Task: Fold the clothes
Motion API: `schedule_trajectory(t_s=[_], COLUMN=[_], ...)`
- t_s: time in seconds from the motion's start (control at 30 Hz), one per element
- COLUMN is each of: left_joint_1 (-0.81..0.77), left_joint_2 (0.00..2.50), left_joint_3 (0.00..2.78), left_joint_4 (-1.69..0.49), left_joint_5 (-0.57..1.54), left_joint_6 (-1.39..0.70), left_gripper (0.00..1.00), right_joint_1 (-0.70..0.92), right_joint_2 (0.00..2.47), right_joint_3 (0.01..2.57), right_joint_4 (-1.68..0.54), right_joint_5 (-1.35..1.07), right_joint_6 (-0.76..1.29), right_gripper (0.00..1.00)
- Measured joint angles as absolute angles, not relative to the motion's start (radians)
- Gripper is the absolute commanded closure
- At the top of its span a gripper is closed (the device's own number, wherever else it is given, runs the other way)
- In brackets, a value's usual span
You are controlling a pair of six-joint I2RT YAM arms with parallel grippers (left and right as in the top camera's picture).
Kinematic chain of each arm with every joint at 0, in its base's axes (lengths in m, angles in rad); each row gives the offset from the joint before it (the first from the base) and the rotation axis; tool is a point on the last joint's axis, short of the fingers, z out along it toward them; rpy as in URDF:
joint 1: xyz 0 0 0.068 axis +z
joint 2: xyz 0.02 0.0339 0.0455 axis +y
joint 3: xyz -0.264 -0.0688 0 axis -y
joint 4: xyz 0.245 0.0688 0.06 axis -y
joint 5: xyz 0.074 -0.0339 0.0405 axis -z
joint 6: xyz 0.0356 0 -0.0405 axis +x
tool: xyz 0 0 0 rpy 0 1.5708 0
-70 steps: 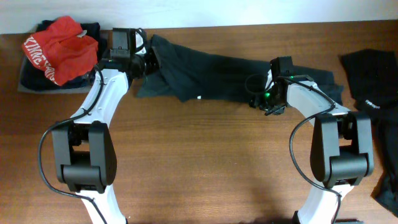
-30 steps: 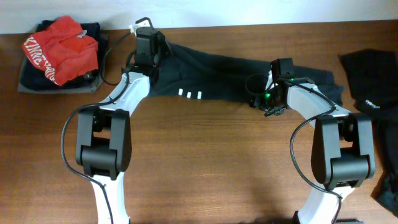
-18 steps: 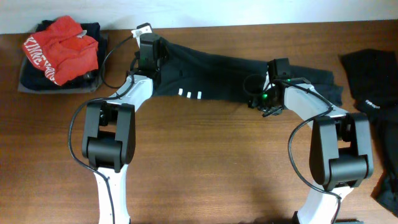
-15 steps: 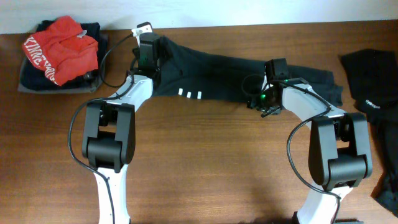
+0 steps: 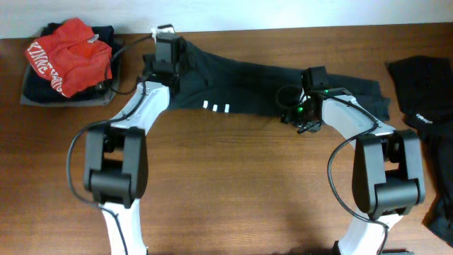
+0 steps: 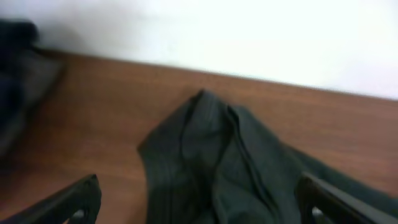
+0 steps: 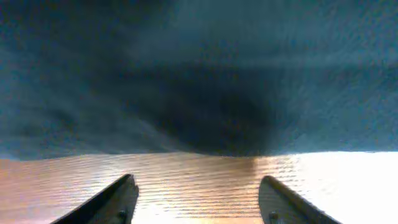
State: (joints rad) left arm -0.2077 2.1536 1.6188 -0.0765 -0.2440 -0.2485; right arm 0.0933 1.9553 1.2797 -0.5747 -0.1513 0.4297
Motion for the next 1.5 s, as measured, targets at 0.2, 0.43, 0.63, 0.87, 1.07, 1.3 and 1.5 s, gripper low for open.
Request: schedule_trajectory(t_s=[0.2, 0.43, 0.63, 0.87, 1.07, 1.3, 1.5], left_joint_1=[-0.208, -0.208, -0.208, -0.208, -0.208, -0.208, -0.208], left_joint_2=[2.090, 2.092, 2.092, 2.092, 2.092, 2.092, 2.092], left_joint_3=[1.631, 1.629, 1.629, 1.629, 1.629, 1.629, 1.629], left_joint_4=[-0.244, -0.350, -0.358, -0.382, -0.398, -0.406, -0.418], left_joint_5=[-0.244, -0.244, -0.235, -0.181, -0.167, -0.164, -0.164], left_joint_6=[-0.245, -0.242, -0.242, -0.242, -0.242, -0.242, -0.242], left_gripper=[0.01, 0.01, 0.01, 0.01, 0.01, 0.01, 0.01], right_joint_1=[0.056, -0.040, -0.064, -0.064, -0.069, -0.105, -0.139], right_joint_2=[1.839, 1.812, 1.867, 1.943, 2.006, 2.047, 2.047], right_joint_3=[1.354, 1.386, 1.386, 1.386, 1.386, 1.385, 1.385], right_joint_4=[-0.565, -0.592, -0.628, -0.622, -0.577, -0.487, -0.449], right_joint_5=[-0.150, -0.156, -0.163, -0.164, -0.161, -0.154, -0.149], right_joint_6=[0.447, 0.449, 0.464, 0.495, 0.516, 0.521, 0.521], right_gripper=[0.48, 0.64, 0.75, 0.96, 0.96, 0.96, 0.96])
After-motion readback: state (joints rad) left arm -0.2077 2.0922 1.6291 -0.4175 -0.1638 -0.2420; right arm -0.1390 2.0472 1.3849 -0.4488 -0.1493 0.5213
